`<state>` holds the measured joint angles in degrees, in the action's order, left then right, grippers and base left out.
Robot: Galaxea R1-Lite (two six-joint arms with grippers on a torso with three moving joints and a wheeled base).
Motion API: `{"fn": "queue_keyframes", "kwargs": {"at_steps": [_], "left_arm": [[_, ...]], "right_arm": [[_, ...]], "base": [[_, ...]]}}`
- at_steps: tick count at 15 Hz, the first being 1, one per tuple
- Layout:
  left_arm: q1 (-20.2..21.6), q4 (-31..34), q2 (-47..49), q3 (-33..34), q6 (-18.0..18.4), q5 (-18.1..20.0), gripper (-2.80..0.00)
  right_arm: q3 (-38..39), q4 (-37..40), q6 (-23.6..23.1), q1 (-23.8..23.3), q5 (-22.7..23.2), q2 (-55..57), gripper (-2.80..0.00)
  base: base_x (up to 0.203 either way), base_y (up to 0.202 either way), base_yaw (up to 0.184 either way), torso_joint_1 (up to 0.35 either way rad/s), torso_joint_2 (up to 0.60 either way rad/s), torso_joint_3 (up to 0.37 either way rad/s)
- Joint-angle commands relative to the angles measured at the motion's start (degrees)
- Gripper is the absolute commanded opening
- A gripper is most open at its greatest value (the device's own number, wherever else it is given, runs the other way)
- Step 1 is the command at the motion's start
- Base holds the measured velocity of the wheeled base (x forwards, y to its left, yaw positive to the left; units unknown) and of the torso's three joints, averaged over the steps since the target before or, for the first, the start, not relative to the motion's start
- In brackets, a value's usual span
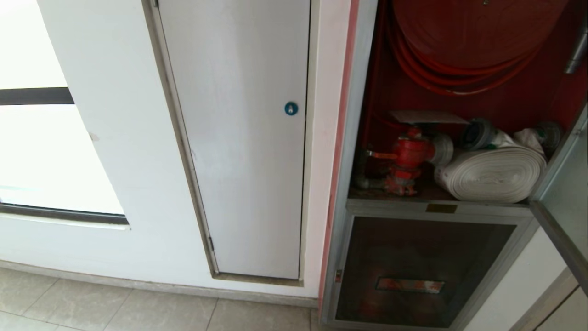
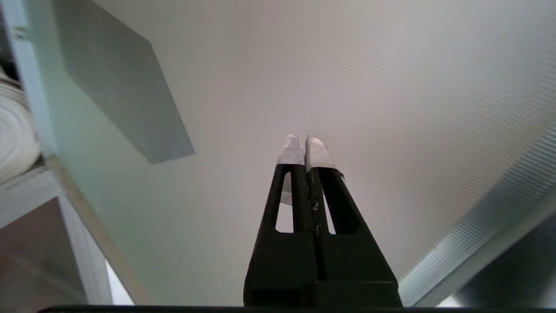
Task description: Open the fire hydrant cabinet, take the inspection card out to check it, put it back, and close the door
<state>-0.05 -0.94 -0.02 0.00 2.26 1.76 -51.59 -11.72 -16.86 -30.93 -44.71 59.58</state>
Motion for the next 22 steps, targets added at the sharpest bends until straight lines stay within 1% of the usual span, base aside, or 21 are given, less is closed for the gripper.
{"fn": "queue_keyframes", "kwargs": {"at_steps": [1, 7, 9, 11, 13, 14, 15, 16, 17, 20, 22], "left_arm": [[0.0, 0.0, -0.1, 0.4, 0.0, 0.0, -2.80], [0.0, 0.0, -0.1, 0.4, 0.0, 0.0, -2.80], [0.0, 0.0, -0.1, 0.4, 0.0, 0.0, -2.80], [0.0, 0.0, -0.1, 0.4, 0.0, 0.0, -2.80], [0.0, 0.0, -0.1, 0.4, 0.0, 0.0, -2.80], [0.0, 0.0, -0.1, 0.4, 0.0, 0.0, -2.80], [0.0, 0.0, -0.1, 0.4, 0.0, 0.0, -2.80], [0.0, 0.0, -0.1, 0.4, 0.0, 0.0, -2.80], [0.0, 0.0, -0.1, 0.4, 0.0, 0.0, -2.80], [0.0, 0.0, -0.1, 0.4, 0.0, 0.0, -2.80], [0.0, 0.0, -0.1, 0.4, 0.0, 0.0, -2.80]], "right_arm": [[-0.4, -0.1, -0.1, -2.4, 1.0, 1.0, -2.80], [-0.9, -0.3, 0.1, -11.9, 9.2, 3.2, -2.80], [-0.9, -0.4, 0.2, -14.3, 11.6, 3.9, -2.80], [-0.9, -0.4, 0.2, -15.4, 12.8, 4.2, -2.80], [-0.8, -0.4, 1.2, -15.5, 13.5, 4.3, -2.80], [-0.5, -0.4, 1.6, -15.4, 14.8, 3.9, -2.80], [-0.1, -0.4, 1.8, -14.9, 16.9, 3.0, -2.80], [0.4, -0.2, 2.2, -13.2, 19.4, 1.8, -2.80], [0.9, 0.0, 2.3, -10.5, 20.3, 1.0, -2.80], [4.0, -0.1, 3.0, -1.9, 20.9, 0.5, -2.80], [5.8, -0.1, 5.2, 3.9, 21.0, 0.8, -2.80]], "base": [[0.000, 0.000, 0.000, 0.000, 0.00, 0.000], [0.000, 0.000, 0.000, 0.000, 0.00, 0.000], [0.000, 0.000, 0.000, 0.000, 0.00, 0.000], [0.000, 0.000, 0.000, 0.000, 0.00, 0.000], [0.000, 0.000, 0.000, 0.000, 0.00, 0.000], [0.000, 0.000, 0.000, 0.000, 0.00, 0.000], [0.000, 0.000, 0.000, 0.000, 0.00, 0.000], [0.000, 0.000, 0.000, 0.000, 0.00, 0.000], [0.000, 0.000, 0.000, 0.000, 0.00, 0.000], [0.000, 0.000, 0.000, 0.000, 0.00, 0.000], [0.000, 0.000, 0.000, 0.000, 0.00, 0.000]]}}
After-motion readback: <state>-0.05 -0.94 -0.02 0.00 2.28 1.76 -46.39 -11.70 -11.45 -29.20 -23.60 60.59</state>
